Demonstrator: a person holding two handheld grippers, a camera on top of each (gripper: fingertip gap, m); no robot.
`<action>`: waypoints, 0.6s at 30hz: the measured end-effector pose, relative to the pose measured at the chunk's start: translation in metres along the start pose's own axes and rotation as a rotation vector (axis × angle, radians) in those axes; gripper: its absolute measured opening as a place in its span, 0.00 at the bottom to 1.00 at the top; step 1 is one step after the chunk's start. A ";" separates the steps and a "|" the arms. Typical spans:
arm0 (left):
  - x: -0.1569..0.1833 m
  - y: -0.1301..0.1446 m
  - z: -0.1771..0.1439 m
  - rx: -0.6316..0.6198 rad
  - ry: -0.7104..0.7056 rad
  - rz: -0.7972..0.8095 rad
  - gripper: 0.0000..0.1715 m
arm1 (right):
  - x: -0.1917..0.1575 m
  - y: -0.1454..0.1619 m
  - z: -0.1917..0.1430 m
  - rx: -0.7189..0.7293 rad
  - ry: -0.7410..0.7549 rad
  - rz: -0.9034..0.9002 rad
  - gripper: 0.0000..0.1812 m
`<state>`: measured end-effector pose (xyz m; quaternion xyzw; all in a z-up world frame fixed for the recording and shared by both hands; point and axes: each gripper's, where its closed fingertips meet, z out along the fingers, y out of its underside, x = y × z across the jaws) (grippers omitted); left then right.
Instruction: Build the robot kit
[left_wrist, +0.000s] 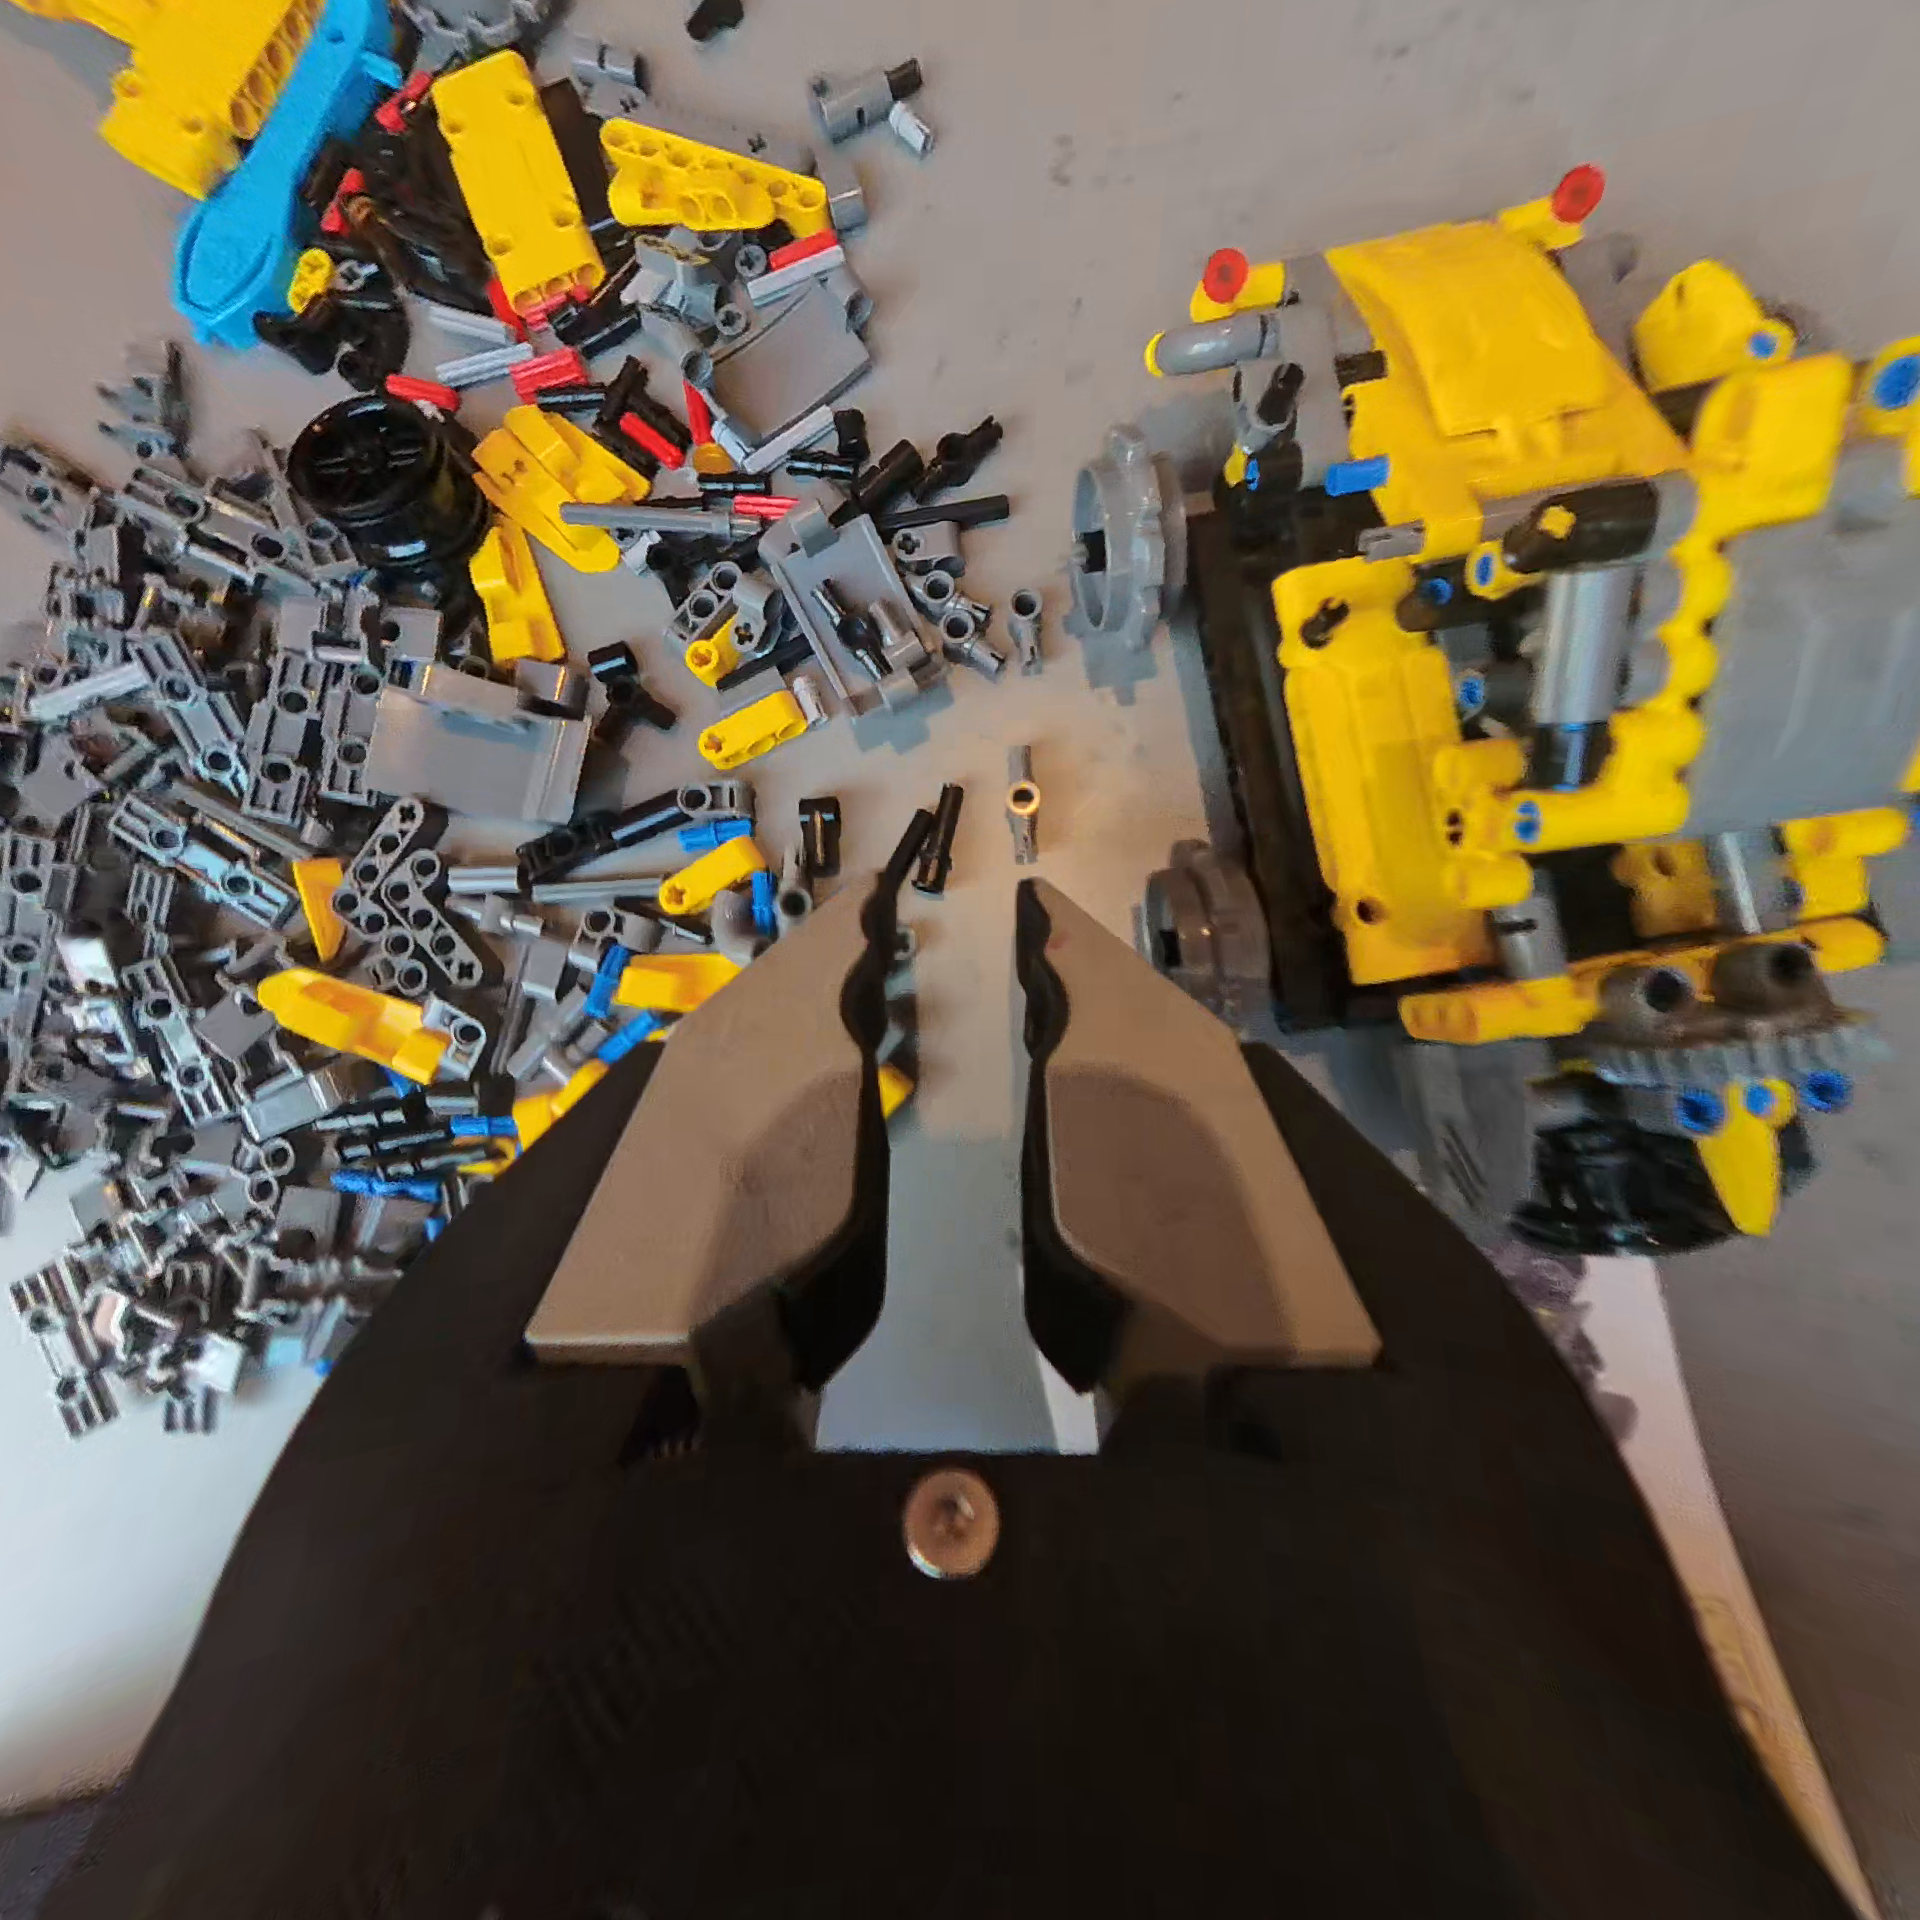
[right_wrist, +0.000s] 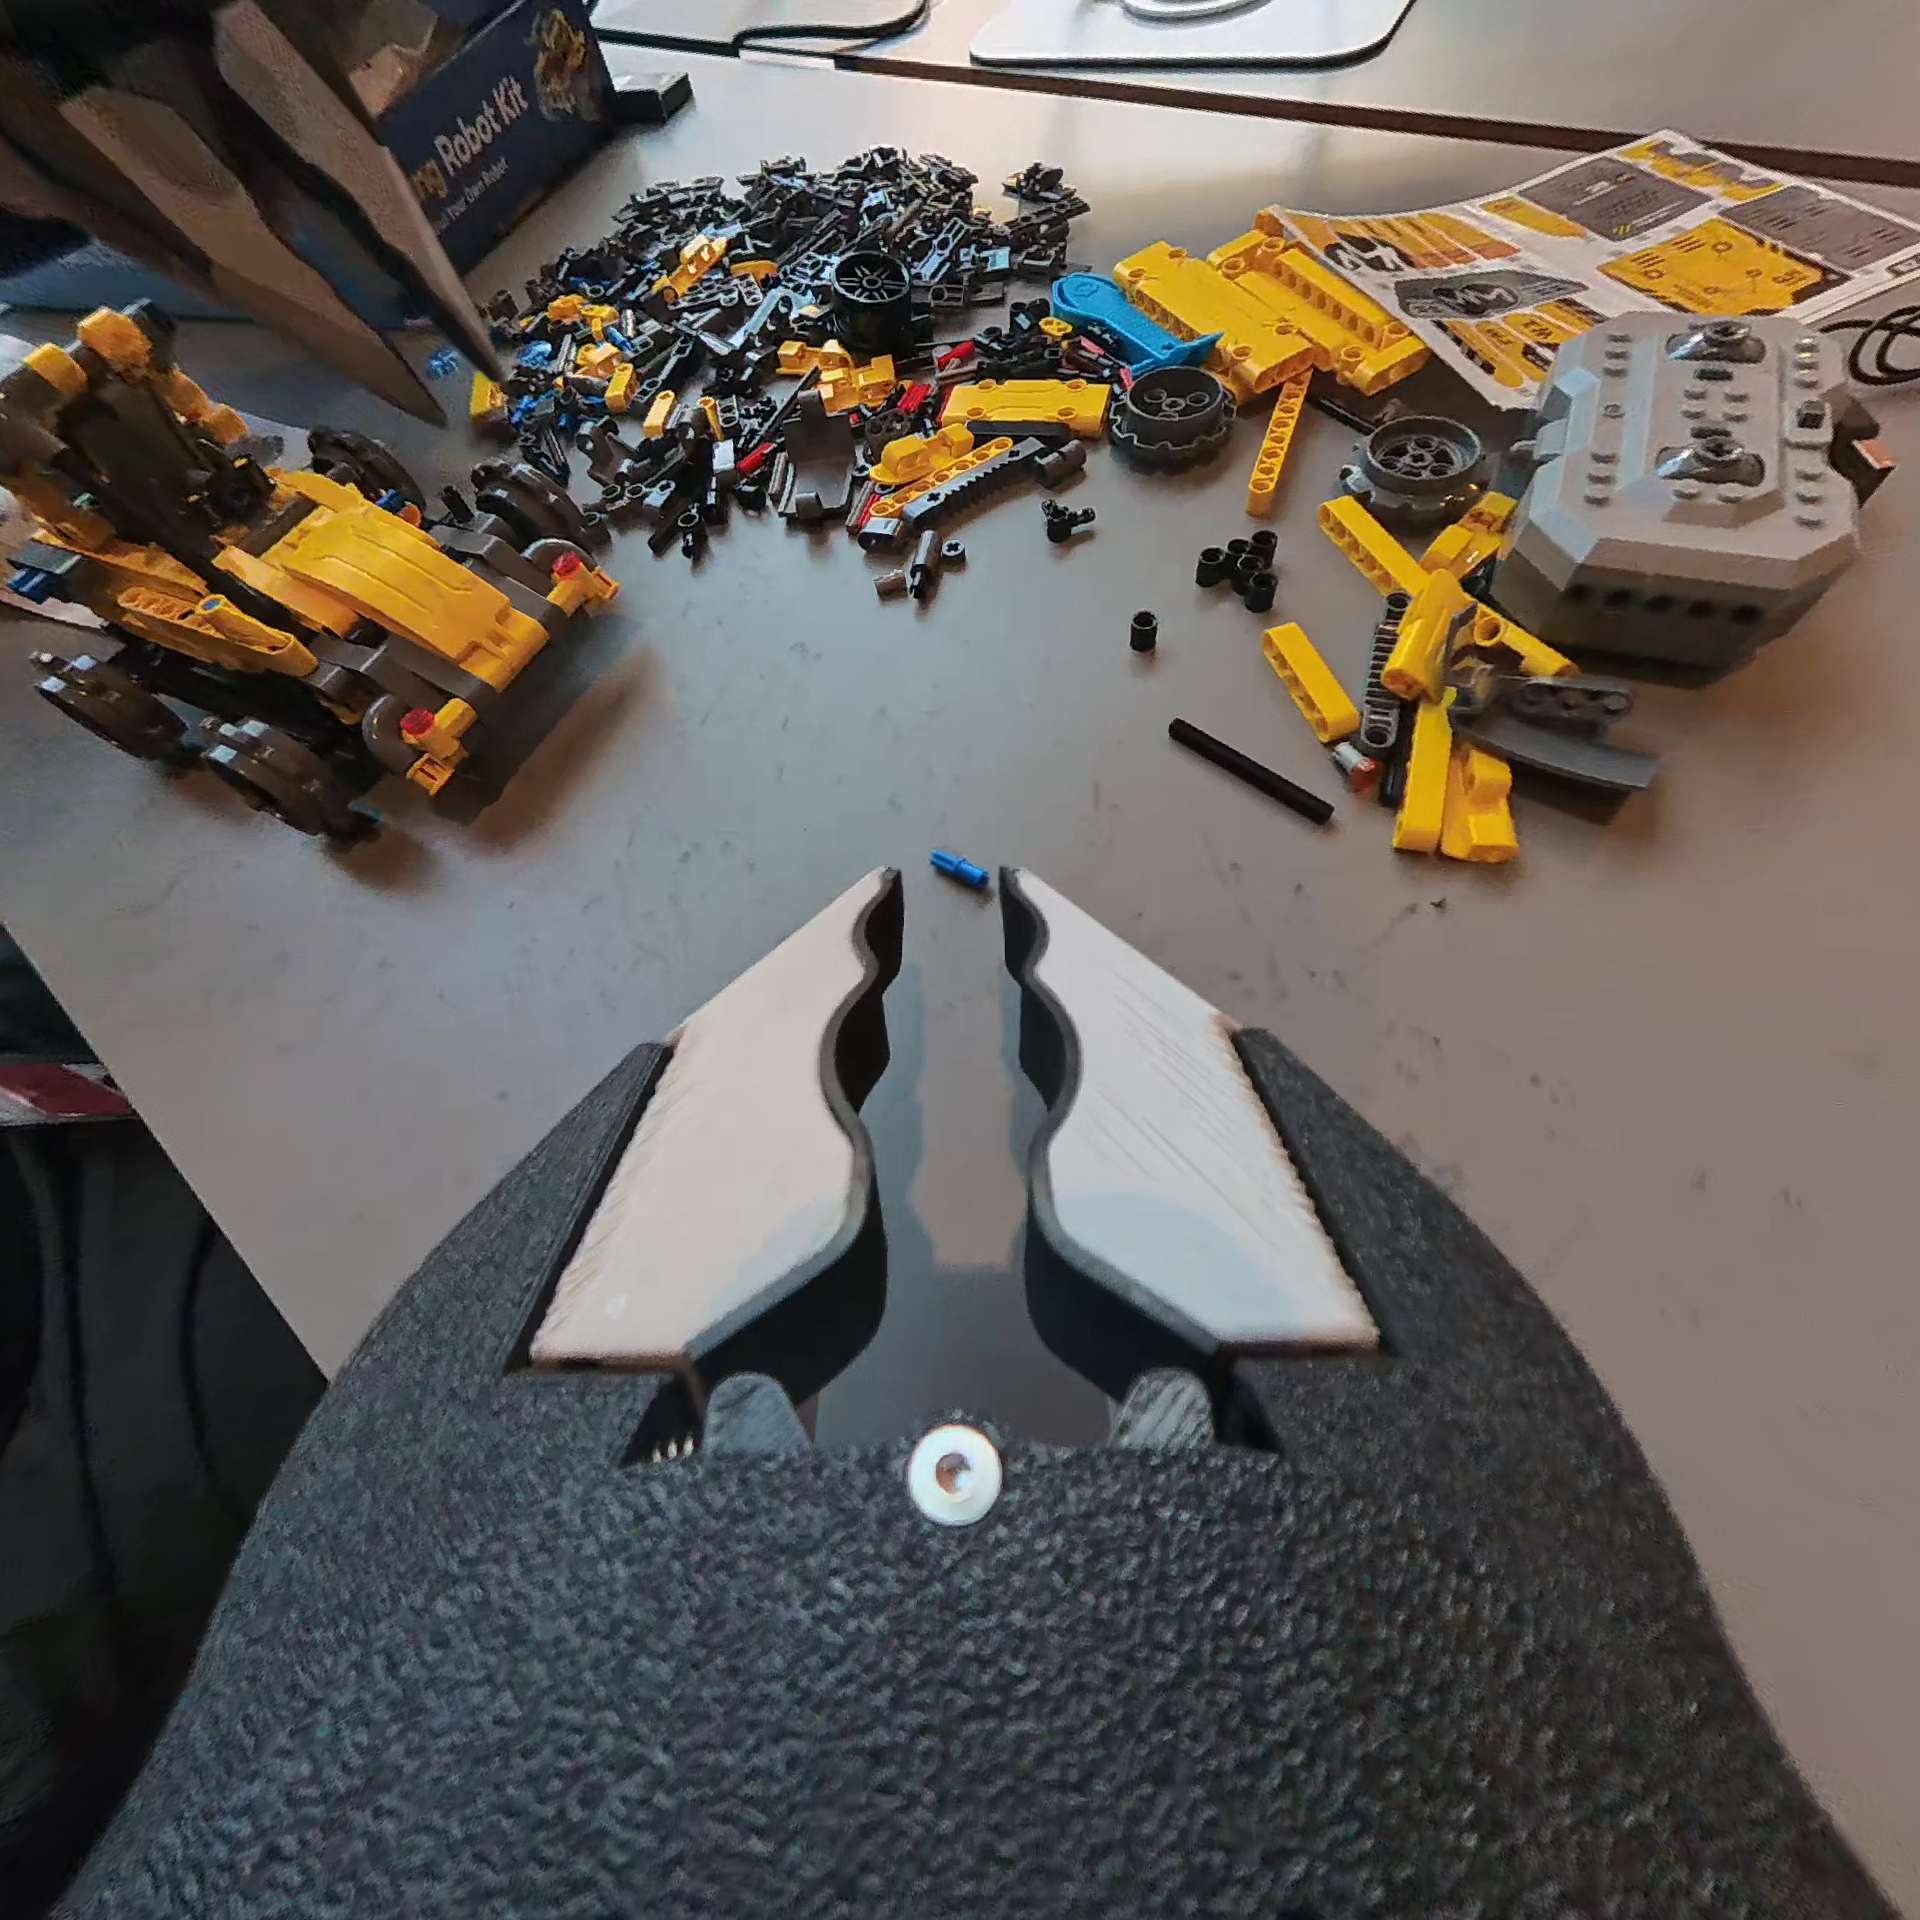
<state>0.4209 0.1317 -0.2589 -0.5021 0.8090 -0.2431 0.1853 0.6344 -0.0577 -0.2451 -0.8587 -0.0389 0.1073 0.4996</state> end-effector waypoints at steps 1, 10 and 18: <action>-0.001 0.000 0.004 -0.016 -0.001 0.017 0.12 | -0.001 0.001 0.001 -0.005 -0.011 0.002 0.10; -0.005 0.007 0.025 -0.135 0.027 0.054 0.01 | 0.000 -0.009 -0.005 0.066 -0.060 0.041 0.10; -0.008 -0.009 0.008 -0.094 -0.013 0.069 0.01 | -0.001 -0.013 -0.009 0.097 -0.057 0.033 0.10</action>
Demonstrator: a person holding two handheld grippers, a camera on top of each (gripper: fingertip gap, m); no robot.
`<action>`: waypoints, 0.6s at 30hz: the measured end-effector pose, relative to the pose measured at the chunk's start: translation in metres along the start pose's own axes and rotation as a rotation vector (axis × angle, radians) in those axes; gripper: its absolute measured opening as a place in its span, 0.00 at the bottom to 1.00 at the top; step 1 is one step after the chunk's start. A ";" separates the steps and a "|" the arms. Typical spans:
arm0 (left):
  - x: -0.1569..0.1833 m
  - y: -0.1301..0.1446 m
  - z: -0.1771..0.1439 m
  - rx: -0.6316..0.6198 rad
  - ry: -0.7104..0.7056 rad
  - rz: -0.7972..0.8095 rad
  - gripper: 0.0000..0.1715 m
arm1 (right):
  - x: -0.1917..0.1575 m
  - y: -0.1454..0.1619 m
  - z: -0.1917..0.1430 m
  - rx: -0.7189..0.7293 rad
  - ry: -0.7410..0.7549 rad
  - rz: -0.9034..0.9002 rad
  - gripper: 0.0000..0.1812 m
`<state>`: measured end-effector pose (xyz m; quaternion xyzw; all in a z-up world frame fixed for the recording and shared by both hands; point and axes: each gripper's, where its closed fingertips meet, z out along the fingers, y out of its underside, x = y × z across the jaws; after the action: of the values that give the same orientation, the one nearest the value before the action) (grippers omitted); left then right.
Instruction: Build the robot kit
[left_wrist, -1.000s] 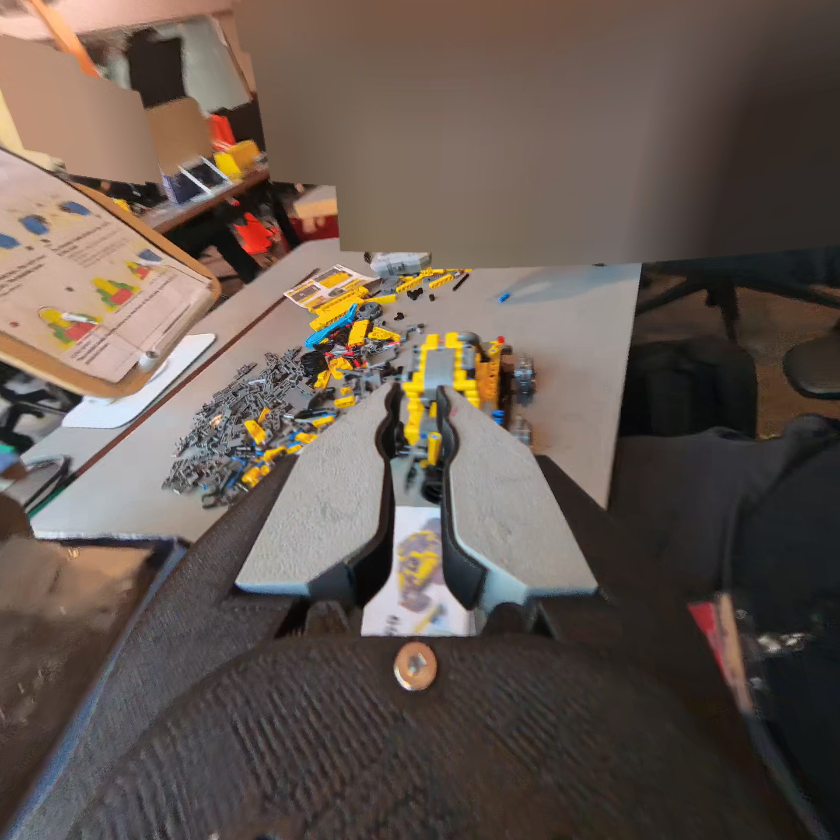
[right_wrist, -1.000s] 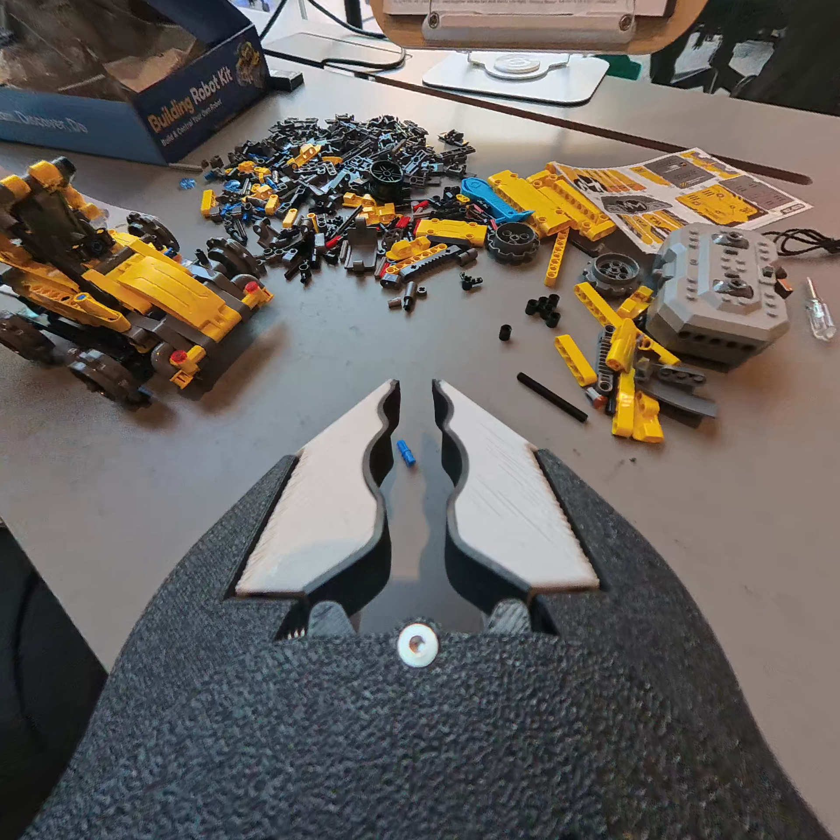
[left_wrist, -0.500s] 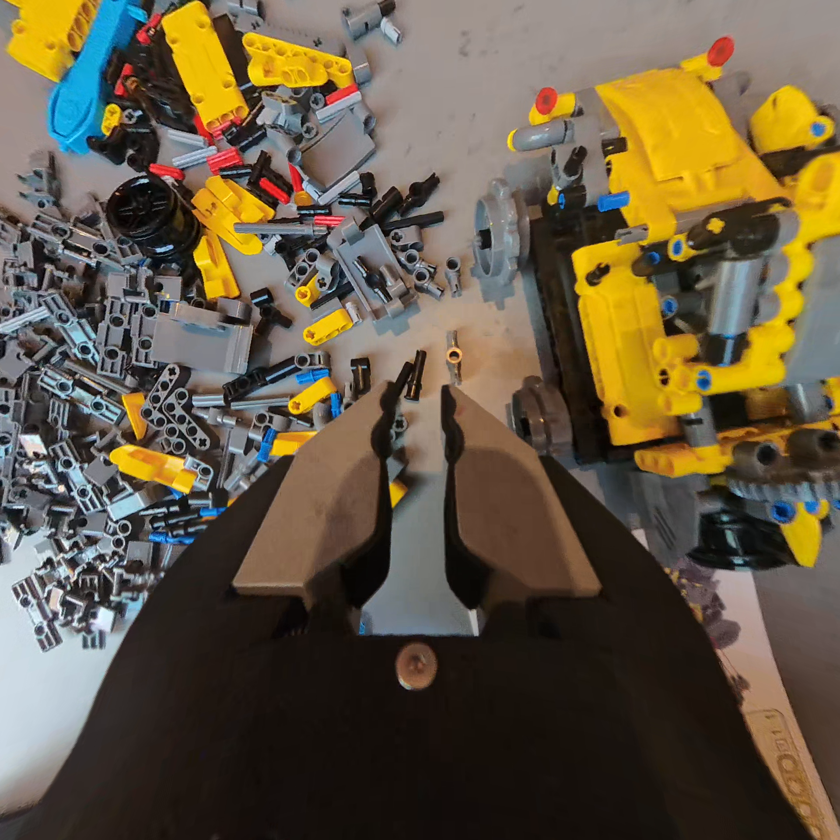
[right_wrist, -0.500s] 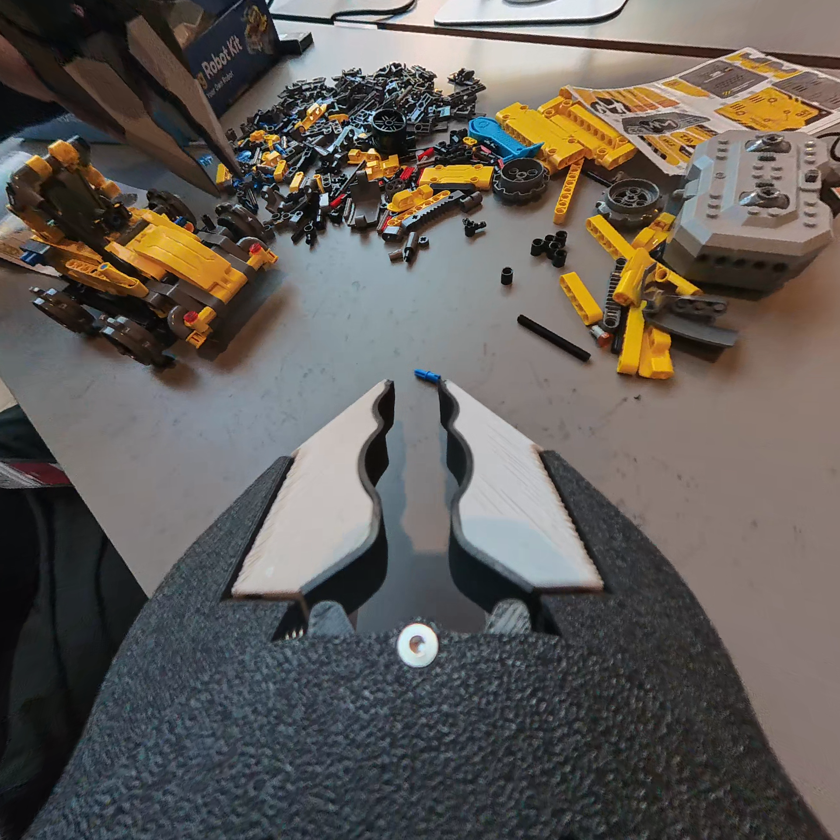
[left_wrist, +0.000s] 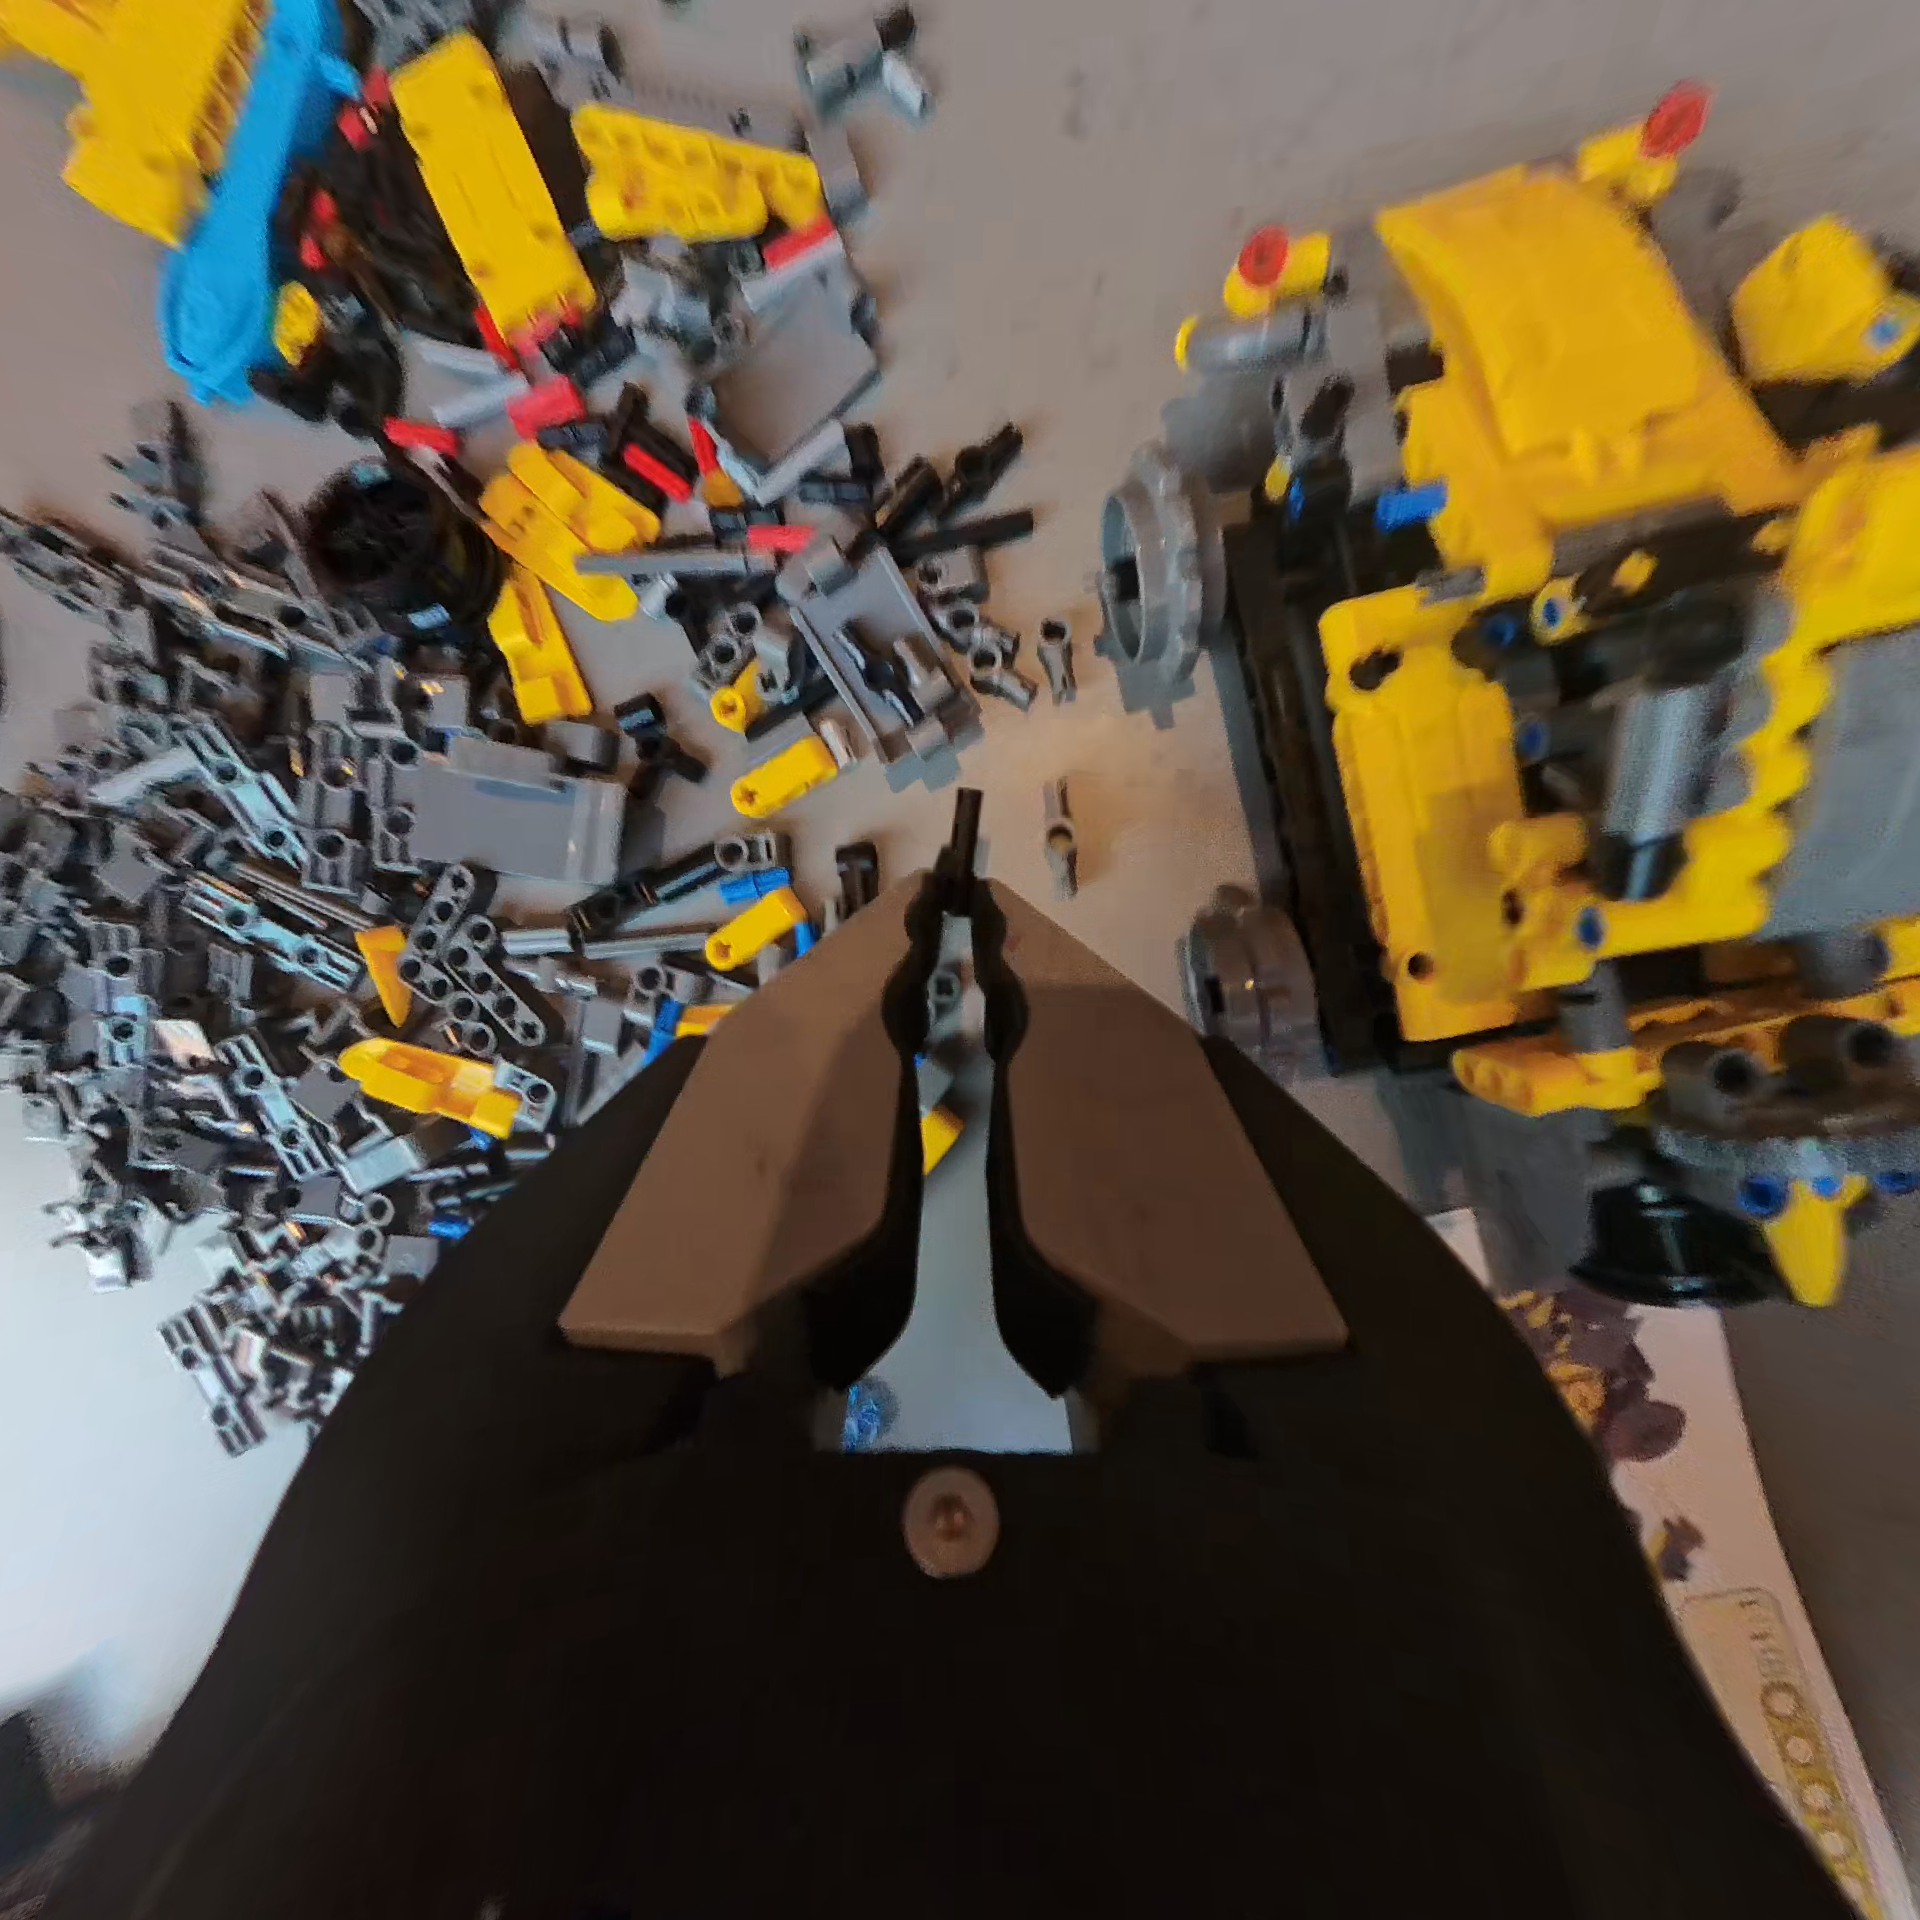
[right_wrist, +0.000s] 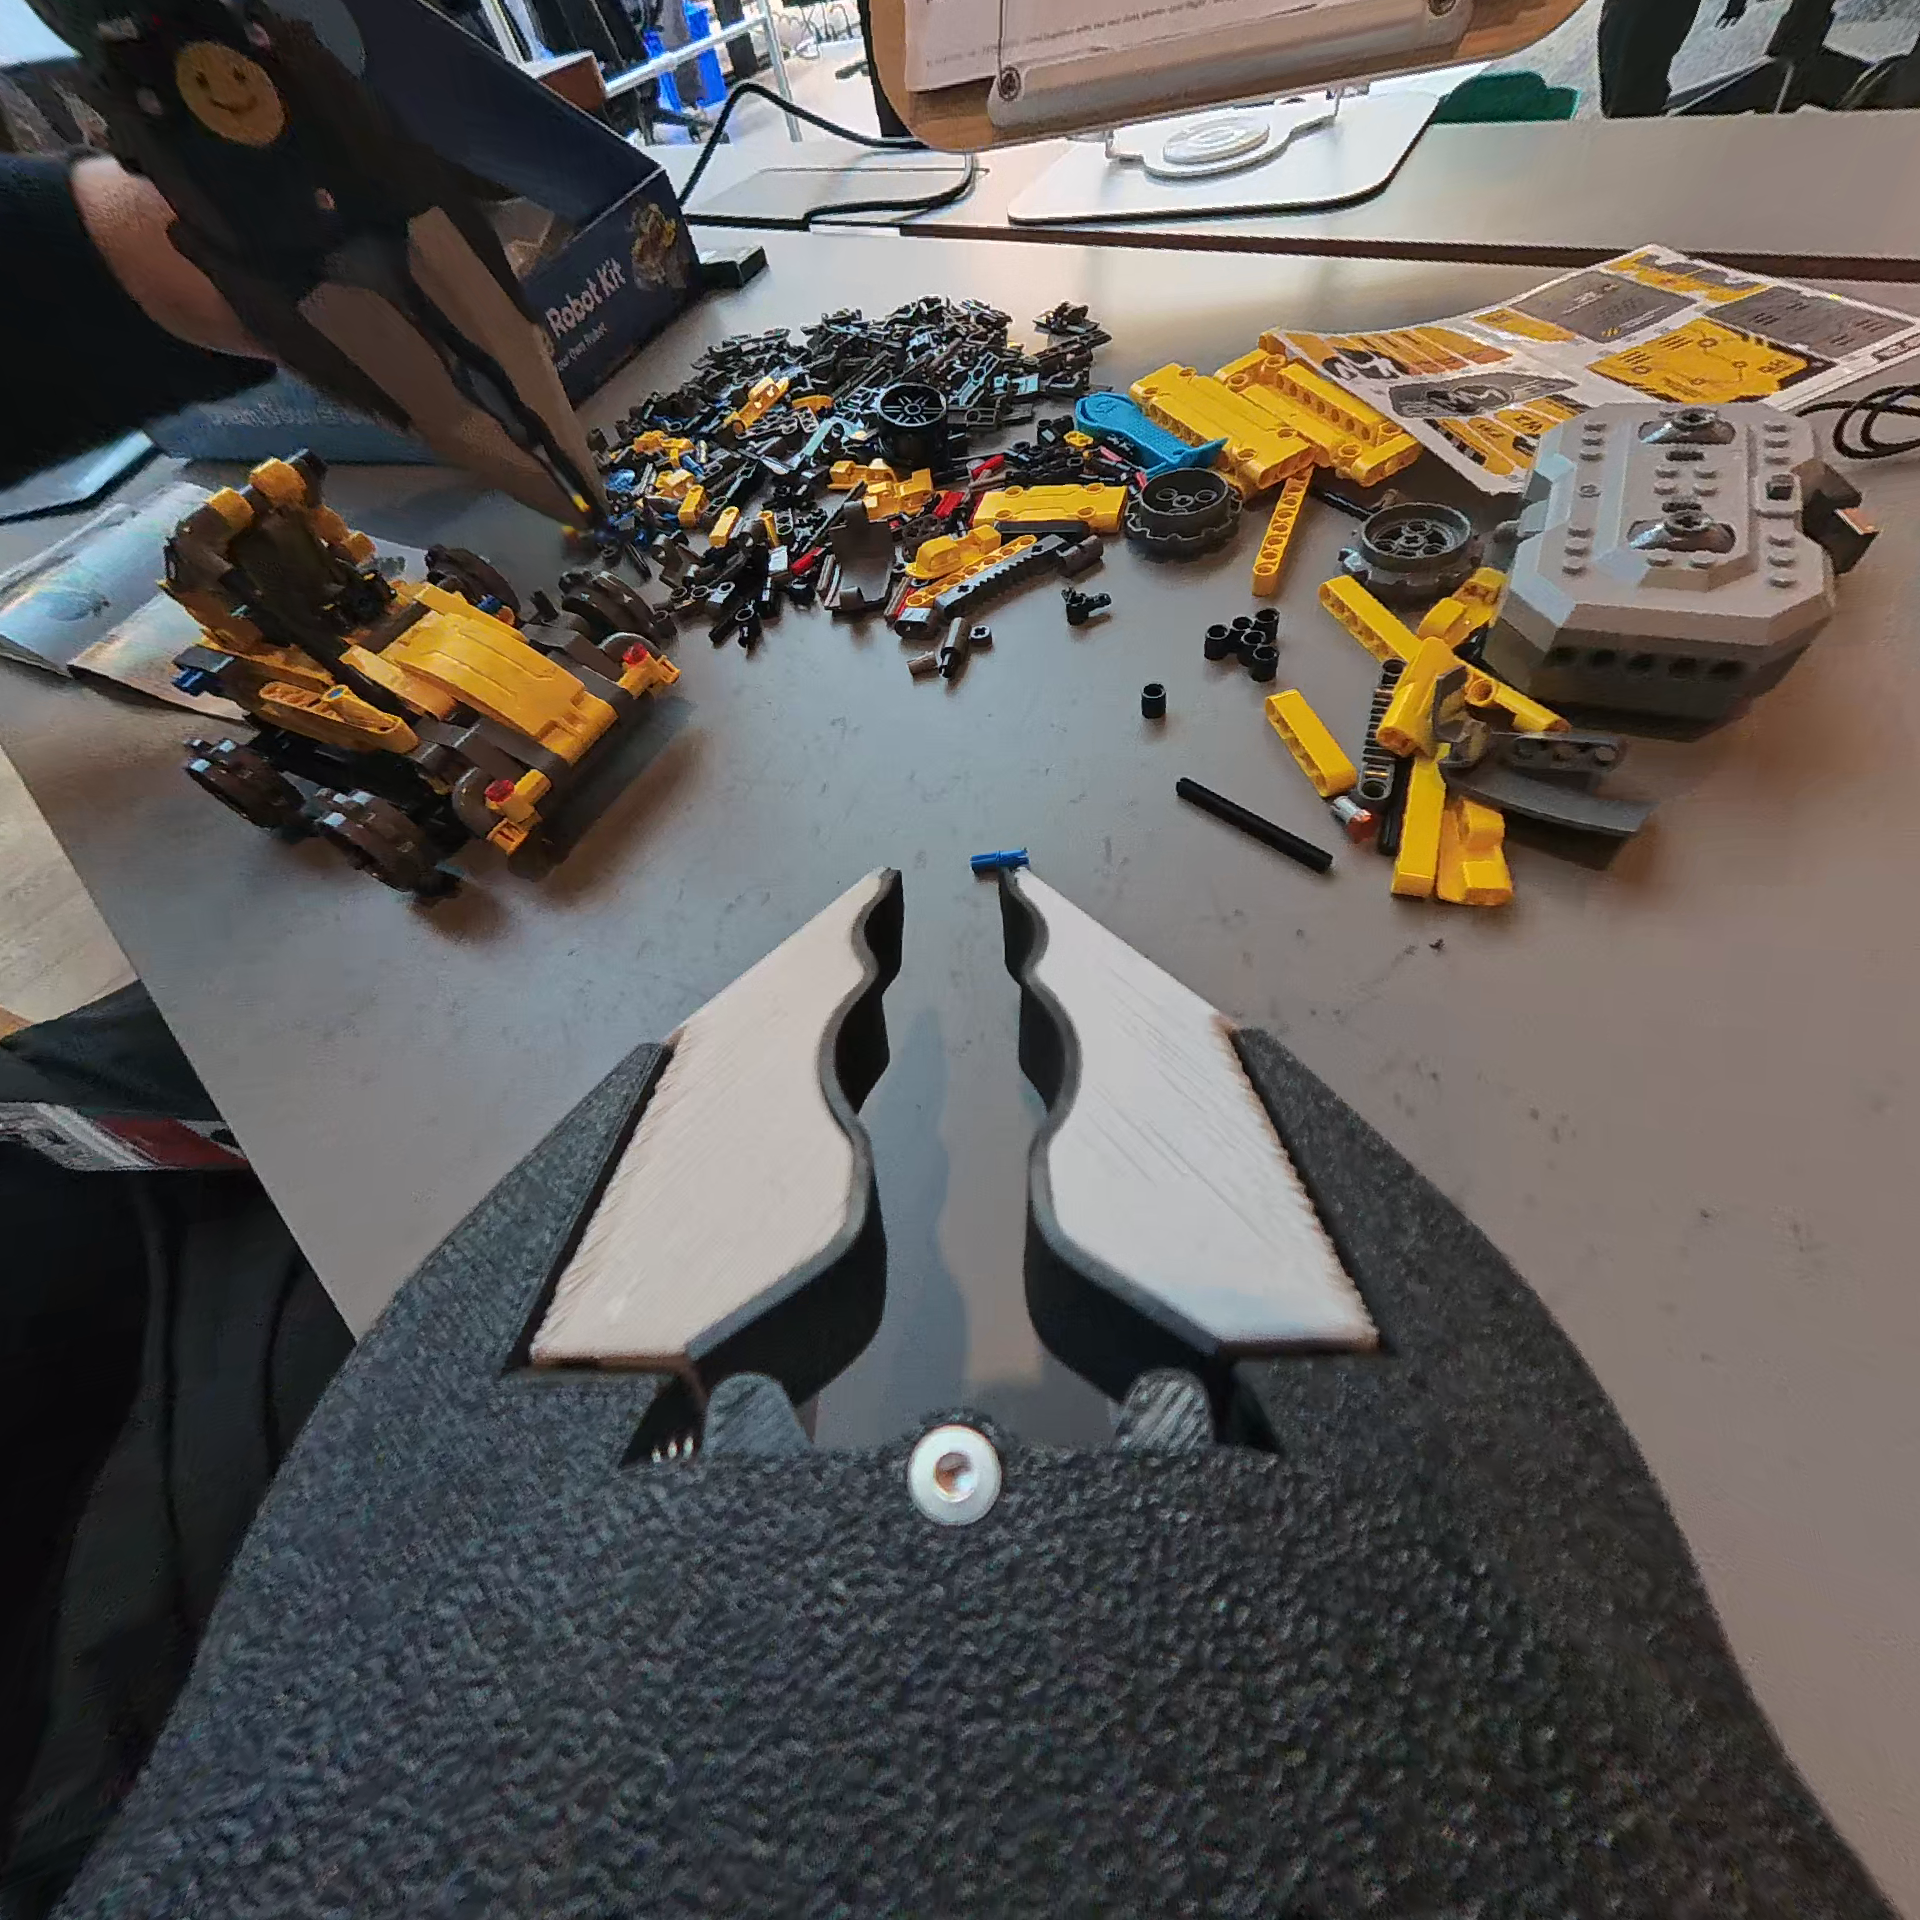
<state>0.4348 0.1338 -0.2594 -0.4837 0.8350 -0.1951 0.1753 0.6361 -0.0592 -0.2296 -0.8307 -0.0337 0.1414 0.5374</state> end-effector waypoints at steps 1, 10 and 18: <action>-0.001 -0.012 -0.005 0.029 0.000 0.002 0.01 | 0.000 0.000 0.000 -0.001 -0.001 0.004 0.10; 0.012 -0.142 0.055 -0.102 0.025 0.182 0.02 | 0.003 0.000 0.005 -0.009 0.006 0.025 0.10; 0.028 -0.175 0.128 -0.176 0.122 0.097 0.02 | -0.004 -0.006 0.000 0.038 -0.024 -0.006 0.10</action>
<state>0.6126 0.0099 -0.2863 -0.4433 0.8805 -0.1415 0.0901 0.6333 -0.0573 -0.2237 -0.8185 -0.0399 0.1506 0.5530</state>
